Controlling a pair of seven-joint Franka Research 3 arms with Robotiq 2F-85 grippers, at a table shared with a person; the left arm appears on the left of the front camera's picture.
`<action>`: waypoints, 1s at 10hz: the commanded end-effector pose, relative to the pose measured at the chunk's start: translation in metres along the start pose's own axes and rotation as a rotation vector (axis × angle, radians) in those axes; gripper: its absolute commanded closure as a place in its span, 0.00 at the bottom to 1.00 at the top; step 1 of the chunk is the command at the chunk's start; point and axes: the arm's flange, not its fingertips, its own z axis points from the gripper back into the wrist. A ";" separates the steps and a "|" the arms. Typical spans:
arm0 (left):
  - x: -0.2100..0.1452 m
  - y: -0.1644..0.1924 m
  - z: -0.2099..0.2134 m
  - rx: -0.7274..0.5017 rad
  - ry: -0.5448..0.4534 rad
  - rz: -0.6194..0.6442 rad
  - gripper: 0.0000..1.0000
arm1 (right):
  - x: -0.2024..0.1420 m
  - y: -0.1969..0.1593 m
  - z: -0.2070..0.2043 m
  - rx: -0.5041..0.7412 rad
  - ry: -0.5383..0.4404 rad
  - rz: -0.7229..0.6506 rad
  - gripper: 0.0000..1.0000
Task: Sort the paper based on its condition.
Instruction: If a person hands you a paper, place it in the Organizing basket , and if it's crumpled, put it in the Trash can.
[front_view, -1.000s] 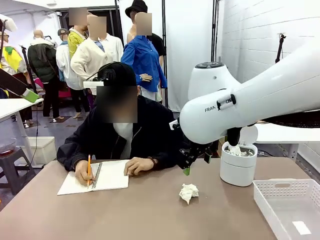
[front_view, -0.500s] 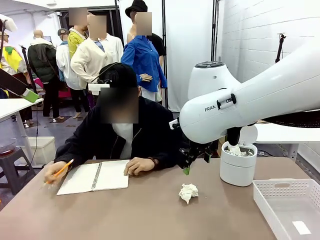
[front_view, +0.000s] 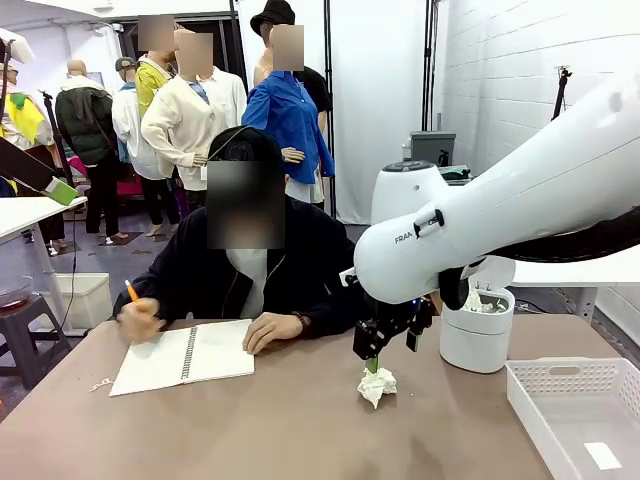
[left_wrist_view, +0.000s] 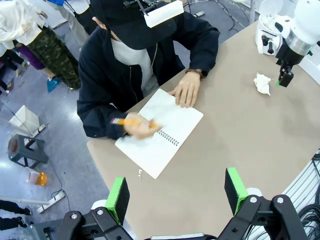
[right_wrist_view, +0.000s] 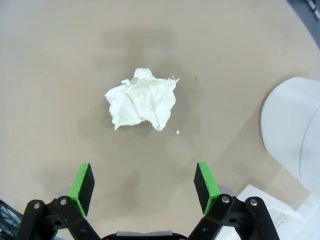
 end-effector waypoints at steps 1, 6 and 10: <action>0.000 0.000 0.000 0.000 0.000 0.002 0.00 | 0.017 -0.004 -0.015 -0.025 0.005 -0.012 0.00; 0.000 0.000 0.000 0.000 0.000 0.002 0.00 | 0.035 -0.005 -0.058 0.032 0.022 -0.011 0.00; 0.000 0.000 0.000 0.000 0.000 0.002 0.00 | 0.038 -0.003 -0.084 0.009 0.055 0.022 0.00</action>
